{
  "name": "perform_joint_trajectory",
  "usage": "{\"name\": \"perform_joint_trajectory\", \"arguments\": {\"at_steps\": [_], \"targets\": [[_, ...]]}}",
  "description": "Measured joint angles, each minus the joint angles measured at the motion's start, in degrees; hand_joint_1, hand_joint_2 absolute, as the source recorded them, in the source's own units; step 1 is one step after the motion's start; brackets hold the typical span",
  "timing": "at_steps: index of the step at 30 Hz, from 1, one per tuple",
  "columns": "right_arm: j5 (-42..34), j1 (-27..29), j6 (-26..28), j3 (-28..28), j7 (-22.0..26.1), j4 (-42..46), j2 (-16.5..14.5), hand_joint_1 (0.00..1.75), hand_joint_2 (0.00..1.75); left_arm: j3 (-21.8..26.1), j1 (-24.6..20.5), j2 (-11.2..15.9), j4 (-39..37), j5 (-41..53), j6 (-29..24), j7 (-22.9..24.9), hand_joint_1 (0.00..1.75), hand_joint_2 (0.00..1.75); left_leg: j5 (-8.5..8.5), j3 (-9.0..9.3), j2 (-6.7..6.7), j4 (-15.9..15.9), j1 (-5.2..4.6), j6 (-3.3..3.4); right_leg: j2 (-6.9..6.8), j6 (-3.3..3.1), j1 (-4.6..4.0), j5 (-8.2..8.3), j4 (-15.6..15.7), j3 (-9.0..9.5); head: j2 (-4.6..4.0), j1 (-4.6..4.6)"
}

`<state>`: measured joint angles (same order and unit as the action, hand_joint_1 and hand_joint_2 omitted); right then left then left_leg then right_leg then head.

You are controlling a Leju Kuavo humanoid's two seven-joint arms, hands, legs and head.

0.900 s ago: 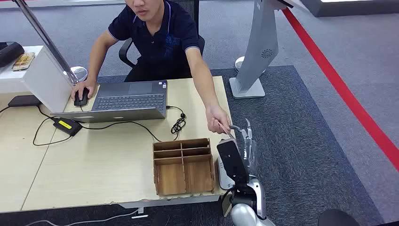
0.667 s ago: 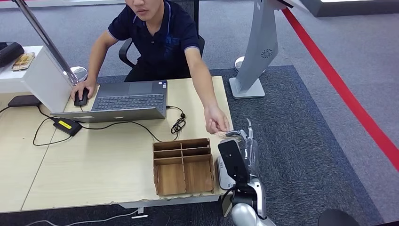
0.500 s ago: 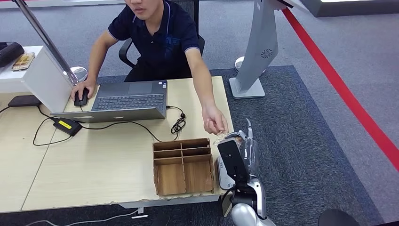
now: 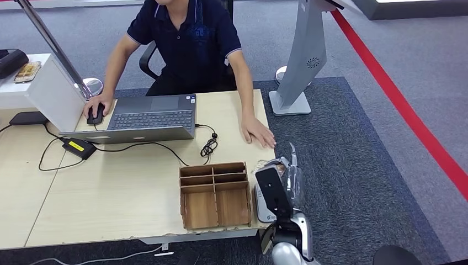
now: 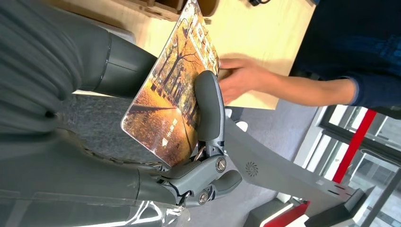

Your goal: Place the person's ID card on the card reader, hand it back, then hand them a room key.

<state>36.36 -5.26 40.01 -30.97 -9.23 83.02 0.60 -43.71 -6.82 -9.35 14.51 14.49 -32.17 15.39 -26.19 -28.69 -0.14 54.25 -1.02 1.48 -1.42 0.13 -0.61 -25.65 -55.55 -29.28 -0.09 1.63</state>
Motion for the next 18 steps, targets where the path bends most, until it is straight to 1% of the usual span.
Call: {"name": "perform_joint_trajectory", "arguments": {"at_steps": [9, 18], "targets": [[2.65, 6.92, 0.03, 4.18, 1.73, 0.05, -0.06, 1.75, 1.75, 0.00, 0.06, 0.03, -0.02, -0.67, -0.40, 0.01, 0.00, 1.75, -0.01, -0.04, 0.00, 0.00, 0.00, 0.00, 0.00, 0.00, 0.00, 0.00, 0.00, -0.03, 0.00, 0.01], [6.22, 11.60, 0.03, 7.72, -0.49, -0.01, -0.12, 1.75, 1.75, 0.04, 0.13, 0.08, -0.02, -1.43, -0.80, 0.37, 0.00, 1.75, -0.01, -0.04, 0.00, 0.00, 0.00, 0.00, 0.00, 0.00, 0.00, 0.00, 0.00, -0.03, 0.00, 0.01]]}}
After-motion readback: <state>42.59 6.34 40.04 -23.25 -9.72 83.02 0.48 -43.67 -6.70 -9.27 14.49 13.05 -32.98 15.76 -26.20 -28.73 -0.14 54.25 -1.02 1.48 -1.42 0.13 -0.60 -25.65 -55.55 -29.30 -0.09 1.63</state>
